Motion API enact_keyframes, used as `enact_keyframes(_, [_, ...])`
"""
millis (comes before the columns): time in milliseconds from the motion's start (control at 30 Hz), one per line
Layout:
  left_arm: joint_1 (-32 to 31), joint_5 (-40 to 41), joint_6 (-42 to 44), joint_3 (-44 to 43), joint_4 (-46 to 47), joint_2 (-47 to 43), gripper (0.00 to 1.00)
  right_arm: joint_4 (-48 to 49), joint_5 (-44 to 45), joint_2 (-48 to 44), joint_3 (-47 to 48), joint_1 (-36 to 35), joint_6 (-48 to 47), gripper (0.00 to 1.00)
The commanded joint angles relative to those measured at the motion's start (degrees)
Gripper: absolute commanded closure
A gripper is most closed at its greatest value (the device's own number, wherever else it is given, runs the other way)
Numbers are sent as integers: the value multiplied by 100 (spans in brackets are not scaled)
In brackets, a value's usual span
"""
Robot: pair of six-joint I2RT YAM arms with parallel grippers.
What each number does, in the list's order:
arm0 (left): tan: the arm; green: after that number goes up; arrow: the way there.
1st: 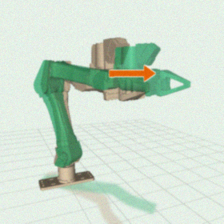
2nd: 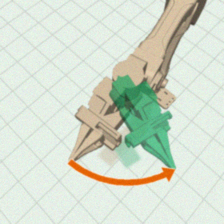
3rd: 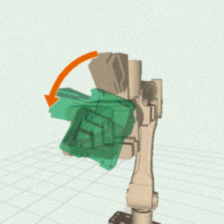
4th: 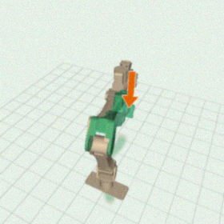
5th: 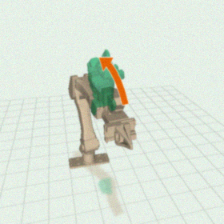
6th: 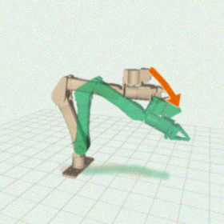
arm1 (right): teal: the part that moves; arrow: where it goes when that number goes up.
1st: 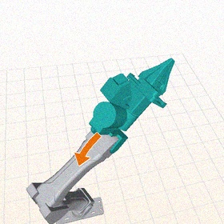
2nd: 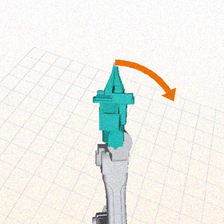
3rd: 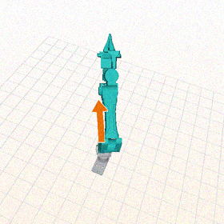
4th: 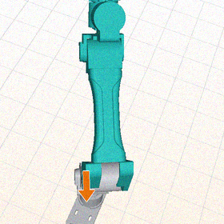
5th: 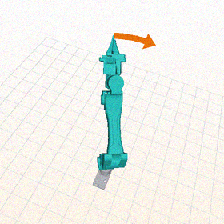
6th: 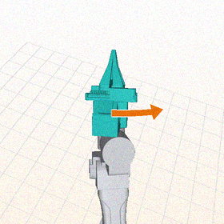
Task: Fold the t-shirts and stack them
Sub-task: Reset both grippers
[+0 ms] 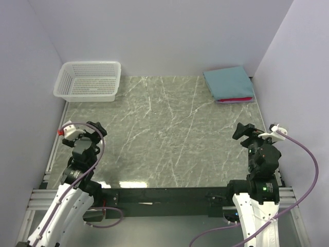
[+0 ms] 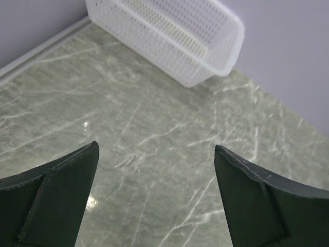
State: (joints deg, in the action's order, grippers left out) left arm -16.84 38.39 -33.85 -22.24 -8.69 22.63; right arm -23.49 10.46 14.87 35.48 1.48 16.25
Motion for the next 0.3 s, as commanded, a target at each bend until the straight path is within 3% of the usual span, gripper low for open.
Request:
enact_keyframes(0, [23, -174, 71, -263, 167, 390, 1, 327, -70, 7, 2, -33, -78, 7])
enact_keyframes(267, [32, -385, 124, -281, 262, 541, 1, 265, 70, 173, 55, -33, 71, 7])
